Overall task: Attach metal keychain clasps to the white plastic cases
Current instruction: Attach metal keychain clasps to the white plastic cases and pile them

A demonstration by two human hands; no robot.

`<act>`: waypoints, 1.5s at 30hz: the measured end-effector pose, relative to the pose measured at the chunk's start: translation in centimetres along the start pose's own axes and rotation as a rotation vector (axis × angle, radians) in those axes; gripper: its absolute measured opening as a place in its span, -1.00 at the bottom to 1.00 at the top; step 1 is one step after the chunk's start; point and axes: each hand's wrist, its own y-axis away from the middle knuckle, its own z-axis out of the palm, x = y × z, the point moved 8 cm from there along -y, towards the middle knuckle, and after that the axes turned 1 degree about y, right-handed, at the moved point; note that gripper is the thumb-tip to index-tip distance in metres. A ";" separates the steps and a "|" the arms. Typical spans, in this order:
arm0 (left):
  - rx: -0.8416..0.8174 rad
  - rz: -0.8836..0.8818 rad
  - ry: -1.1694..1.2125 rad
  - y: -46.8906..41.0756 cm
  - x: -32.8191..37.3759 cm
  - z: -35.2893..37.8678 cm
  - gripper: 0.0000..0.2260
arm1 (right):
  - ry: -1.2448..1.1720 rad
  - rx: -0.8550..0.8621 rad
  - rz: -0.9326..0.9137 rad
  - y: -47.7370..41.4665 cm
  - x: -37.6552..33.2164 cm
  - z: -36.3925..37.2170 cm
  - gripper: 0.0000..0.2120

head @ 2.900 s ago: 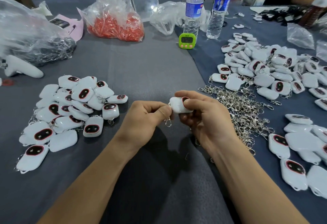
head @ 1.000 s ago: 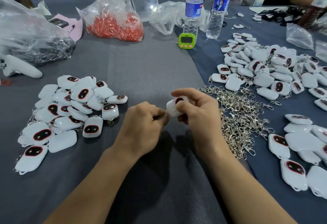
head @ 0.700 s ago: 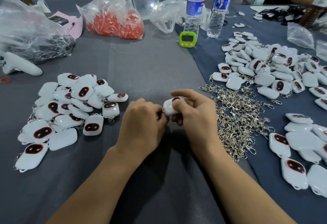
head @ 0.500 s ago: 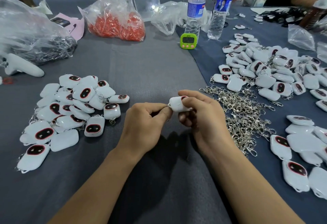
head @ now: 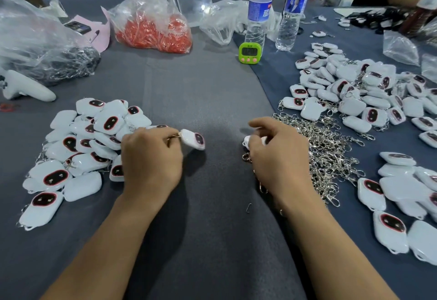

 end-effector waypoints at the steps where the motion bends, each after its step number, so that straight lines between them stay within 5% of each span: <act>1: 0.032 -0.056 0.011 -0.1 -1.0 -0.5 -0.88 | 0.121 0.007 0.010 -0.2 0.3 -0.5 -0.72; 5: 0.156 -0.223 -0.144 -0.8 -3.9 -2.4 -0.74 | 0.541 -0.163 -0.091 0.1 0.2 0.6 -0.71; 8: 0.184 -0.240 -0.145 -0.8 -3.9 -2.9 -0.61 | 0.494 -0.197 -0.135 0.2 -0.3 1.2 -0.77; 12: 0.183 -0.052 -0.089 0.4 0.1 -2.8 -0.64 | 0.365 -0.237 -0.103 -0.1 0.3 1.4 -0.75; 19: -0.319 0.304 0.167 4.2 7.4 3.8 -0.86 | 0.356 -0.180 -0.086 -0.3 0.7 1.3 -0.71; 24: -0.379 0.366 0.200 4.8 8.3 5.0 -0.79 | 0.213 -0.181 -0.045 -0.4 0.1 1.4 -0.55; 31: -0.376 0.304 0.304 4.1 7.3 4.6 -0.89 | 0.043 -0.136 -0.027 -0.2 0.0 1.4 -0.61; 37: -0.349 0.014 0.516 3.2 4.8 4.5 -0.88 | -0.241 0.005 0.078 -0.2 0.8 0.4 -0.82; 42: -0.377 -0.197 0.797 2.8 3.7 5.0 -0.76 | -0.771 -0.157 0.276 0.3 0.6 2.4 -0.87; 45: -0.375 -0.315 0.951 2.7 3.5 5.0 -0.73 | -0.884 -0.305 0.294 0.6 0.2 3.2 -0.86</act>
